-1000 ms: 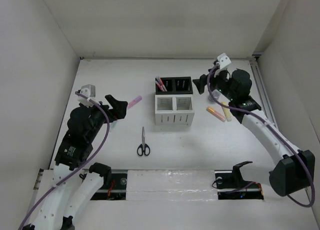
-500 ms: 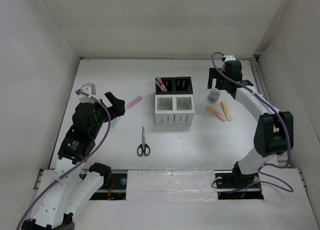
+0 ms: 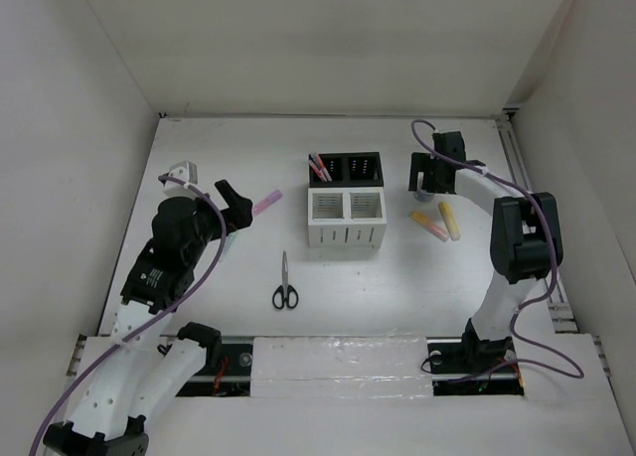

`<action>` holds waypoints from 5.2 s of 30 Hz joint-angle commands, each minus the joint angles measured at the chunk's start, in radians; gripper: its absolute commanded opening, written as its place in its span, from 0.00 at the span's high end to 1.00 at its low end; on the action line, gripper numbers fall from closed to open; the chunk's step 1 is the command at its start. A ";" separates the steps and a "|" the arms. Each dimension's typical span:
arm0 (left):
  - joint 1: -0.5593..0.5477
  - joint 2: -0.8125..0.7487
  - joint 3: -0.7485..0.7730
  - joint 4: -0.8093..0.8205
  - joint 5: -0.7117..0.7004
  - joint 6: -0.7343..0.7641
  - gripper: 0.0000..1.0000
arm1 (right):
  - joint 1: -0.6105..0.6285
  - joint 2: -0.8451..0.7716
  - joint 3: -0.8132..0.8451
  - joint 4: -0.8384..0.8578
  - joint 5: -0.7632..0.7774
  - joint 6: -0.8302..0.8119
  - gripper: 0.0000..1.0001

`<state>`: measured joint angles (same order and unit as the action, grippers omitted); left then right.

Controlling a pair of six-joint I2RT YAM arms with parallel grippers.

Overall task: Sort the stationery into containers
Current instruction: Pick up the stationery from the center of the board, then place the stationery in the storage box, then pick up the stationery from the center of the board.

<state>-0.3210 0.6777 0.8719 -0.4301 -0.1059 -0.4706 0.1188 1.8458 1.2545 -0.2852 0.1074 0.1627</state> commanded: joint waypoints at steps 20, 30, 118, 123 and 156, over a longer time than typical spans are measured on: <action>-0.004 -0.015 0.024 0.016 0.018 -0.005 0.00 | -0.015 0.033 0.074 0.011 -0.029 -0.005 1.00; -0.004 -0.015 0.024 0.016 0.018 -0.005 0.00 | 0.039 -0.156 0.075 -0.025 0.048 -0.005 1.00; -0.004 -0.006 0.024 0.016 0.017 -0.005 0.00 | 0.742 -0.152 0.171 -0.085 0.190 -0.026 0.26; -0.004 -0.006 0.024 0.016 0.017 -0.005 0.00 | 0.742 -0.161 0.171 -0.094 0.190 -0.017 0.09; -0.004 -0.046 0.024 0.016 0.044 -0.005 0.00 | -0.111 -0.226 -0.181 -0.032 0.014 0.127 0.13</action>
<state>-0.3210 0.6441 0.8719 -0.4320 -0.0788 -0.4717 0.0216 1.6188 1.0737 -0.3798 0.1383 0.2455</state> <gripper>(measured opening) 0.997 0.876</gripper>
